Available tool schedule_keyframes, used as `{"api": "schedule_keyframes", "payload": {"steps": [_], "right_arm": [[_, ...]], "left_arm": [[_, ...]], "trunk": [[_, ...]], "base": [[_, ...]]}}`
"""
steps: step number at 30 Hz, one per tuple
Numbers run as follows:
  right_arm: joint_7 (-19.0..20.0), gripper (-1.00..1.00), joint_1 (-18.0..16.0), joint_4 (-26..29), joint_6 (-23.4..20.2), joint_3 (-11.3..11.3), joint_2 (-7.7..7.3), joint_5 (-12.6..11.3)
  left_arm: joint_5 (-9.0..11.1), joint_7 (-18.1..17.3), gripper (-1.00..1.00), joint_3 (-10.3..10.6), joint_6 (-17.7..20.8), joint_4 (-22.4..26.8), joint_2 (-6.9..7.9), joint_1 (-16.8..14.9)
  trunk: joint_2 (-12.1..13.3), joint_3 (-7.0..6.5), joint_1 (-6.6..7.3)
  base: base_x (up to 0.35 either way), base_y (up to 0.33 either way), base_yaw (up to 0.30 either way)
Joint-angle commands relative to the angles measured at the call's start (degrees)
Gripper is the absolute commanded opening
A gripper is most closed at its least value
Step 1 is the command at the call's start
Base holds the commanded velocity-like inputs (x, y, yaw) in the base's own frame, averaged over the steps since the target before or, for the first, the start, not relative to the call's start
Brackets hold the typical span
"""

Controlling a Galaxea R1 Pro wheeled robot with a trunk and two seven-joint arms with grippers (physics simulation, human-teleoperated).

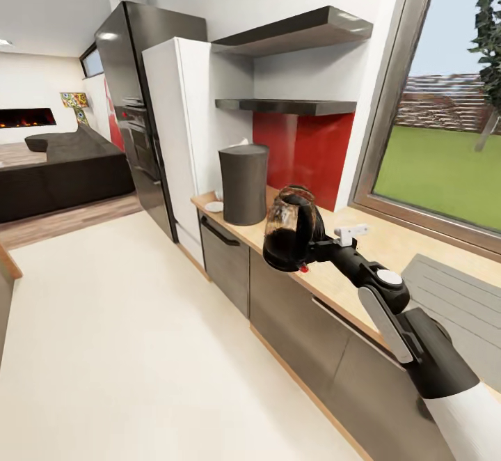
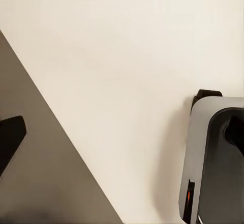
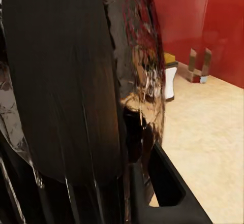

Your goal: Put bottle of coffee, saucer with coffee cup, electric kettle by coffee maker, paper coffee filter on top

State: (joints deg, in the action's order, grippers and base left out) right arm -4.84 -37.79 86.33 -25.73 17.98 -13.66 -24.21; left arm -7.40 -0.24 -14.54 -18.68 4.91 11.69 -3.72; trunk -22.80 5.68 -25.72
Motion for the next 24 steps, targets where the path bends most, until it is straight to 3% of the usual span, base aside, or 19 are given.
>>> {"api": "schedule_keyframes", "payload": {"steps": [1,10,15,24], "right_arm": [[-0.52,-1.0,-0.09,0.09,-0.19,0.13,-0.05,-0.51],[-0.75,-1.0,-0.09,-1.53,0.1,0.13,-0.05,-0.16],[-0.86,-1.0,-0.09,-4.66,0.92,0.13,0.0,-0.16],[-0.88,-1.0,-0.09,-14.0,13.65,0.21,0.06,-0.2]], "left_arm": [[-0.6,-0.02,1.0,-0.49,-0.22,-0.07,0.0,-0.06],[-0.61,-0.02,1.0,-0.49,-0.22,-0.07,0.04,-0.06],[-0.66,-0.02,1.0,-0.49,-0.22,-0.07,0.07,-0.06],[-0.64,-0.02,1.0,-0.49,-0.22,-0.07,0.05,-0.06]], "trunk": [[-0.13,0.12,-0.06],[-0.13,0.12,-0.06],[-0.13,0.12,-0.06],[-0.13,0.12,-0.06]], "base": [[0.306,0.159,0.0],[0.305,0.153,0.0],[0.131,0.045,0.0],[0.01,0.003,0.0]]}}
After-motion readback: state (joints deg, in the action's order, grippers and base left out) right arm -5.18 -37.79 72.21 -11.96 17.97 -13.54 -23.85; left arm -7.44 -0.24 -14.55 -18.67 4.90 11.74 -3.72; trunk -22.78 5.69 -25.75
